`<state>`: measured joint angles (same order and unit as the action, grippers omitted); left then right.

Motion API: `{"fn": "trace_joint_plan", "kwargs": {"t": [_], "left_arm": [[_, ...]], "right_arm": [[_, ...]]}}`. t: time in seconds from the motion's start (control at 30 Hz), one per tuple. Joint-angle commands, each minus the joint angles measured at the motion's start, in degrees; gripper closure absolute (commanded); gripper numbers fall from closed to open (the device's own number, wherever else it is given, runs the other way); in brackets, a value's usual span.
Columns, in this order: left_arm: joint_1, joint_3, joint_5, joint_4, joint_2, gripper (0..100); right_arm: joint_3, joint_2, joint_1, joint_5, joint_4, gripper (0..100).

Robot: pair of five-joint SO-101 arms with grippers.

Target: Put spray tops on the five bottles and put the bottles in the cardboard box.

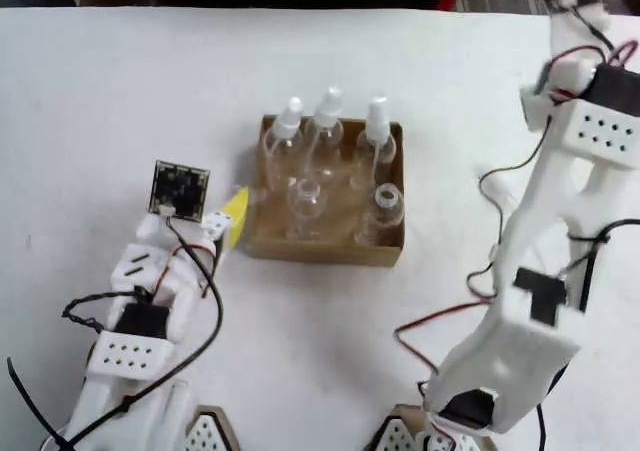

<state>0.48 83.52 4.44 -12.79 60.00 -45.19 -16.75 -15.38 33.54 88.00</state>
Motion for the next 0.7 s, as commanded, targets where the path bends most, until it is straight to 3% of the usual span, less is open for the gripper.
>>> {"fn": "trace_joint_plan", "kwargs": {"t": [0.0, 0.37, 0.67], "left_arm": [[0.22, -0.53, 0.70, 1.23, 1.36, 77], [0.22, -0.53, 0.70, 1.23, 1.36, 77], [0.22, -0.53, 0.70, 1.23, 1.36, 77]], "right_arm": [[-2.73, 9.98, 5.67, 0.00, 3.30, 96.1], [-2.46, 27.47, 19.82, 0.00, 7.60, 98.4], [-2.37, 34.51, 21.23, 0.00, 7.60, 98.4]]}}
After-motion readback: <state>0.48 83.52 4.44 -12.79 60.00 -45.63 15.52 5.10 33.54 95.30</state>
